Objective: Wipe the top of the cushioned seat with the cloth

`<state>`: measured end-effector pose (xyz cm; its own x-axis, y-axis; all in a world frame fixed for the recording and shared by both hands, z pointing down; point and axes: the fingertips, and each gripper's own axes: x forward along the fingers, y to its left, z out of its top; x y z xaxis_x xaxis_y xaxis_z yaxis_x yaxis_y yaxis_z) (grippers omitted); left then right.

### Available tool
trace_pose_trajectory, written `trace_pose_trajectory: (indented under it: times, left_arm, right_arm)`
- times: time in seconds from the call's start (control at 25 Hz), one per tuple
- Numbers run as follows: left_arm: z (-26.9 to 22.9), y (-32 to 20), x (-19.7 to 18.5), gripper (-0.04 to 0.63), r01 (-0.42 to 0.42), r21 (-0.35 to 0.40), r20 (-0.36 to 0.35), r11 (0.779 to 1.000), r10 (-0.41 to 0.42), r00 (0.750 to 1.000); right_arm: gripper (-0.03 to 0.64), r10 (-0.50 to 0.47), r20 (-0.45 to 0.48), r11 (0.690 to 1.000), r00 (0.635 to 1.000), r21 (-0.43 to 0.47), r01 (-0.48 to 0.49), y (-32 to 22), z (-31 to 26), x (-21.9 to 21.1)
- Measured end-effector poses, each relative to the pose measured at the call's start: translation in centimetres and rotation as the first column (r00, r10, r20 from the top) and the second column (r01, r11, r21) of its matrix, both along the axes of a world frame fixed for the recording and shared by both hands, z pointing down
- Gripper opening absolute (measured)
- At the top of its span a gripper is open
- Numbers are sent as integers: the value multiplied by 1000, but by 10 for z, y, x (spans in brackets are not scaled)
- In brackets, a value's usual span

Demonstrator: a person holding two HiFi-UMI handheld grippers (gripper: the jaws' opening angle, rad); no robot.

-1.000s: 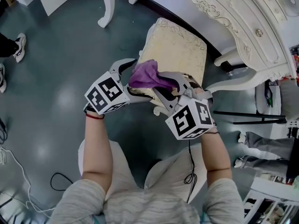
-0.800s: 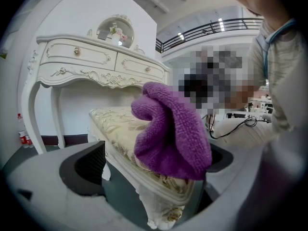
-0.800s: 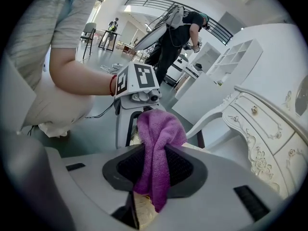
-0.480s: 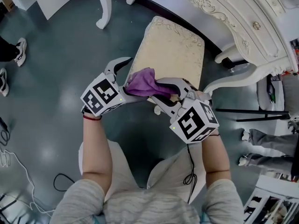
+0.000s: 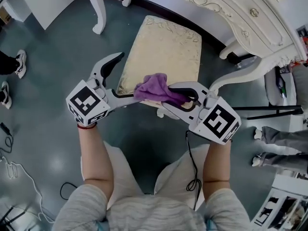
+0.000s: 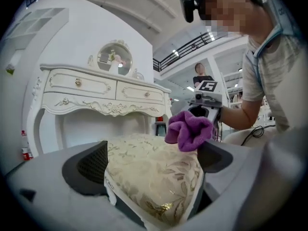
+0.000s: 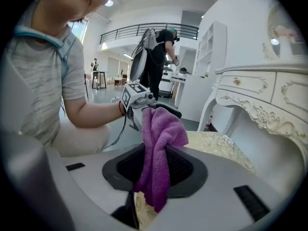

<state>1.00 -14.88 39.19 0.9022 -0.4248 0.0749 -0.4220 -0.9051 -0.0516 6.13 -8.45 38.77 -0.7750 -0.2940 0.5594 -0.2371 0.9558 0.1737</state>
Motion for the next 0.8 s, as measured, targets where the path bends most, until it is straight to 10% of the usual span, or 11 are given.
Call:
trace_pose_trajectory:
  times: [0.2,0.36,0.64,0.8]
  left_arm:
    - [-14,-2,10,584,24,31,-47,999,-23,999]
    - [-19,-7,18,561,46,53,-54,998,-43,998]
    - [-27,-20,11,65,175,68,-107,982,-167,980]
    - [-24,-21,14,13,189,101,-71,977,-182,981]
  right_arm:
    - [114,162,155,987,975,1,-164,-21,-20,48]
    - [114,328,330,939,885,-10,-344,-49,-35,84]
    - [114,421,438,894,794,-51,-446,-62,-34,105]
    - [114,407,459,899,790,-49,-435,-62,-31,104]
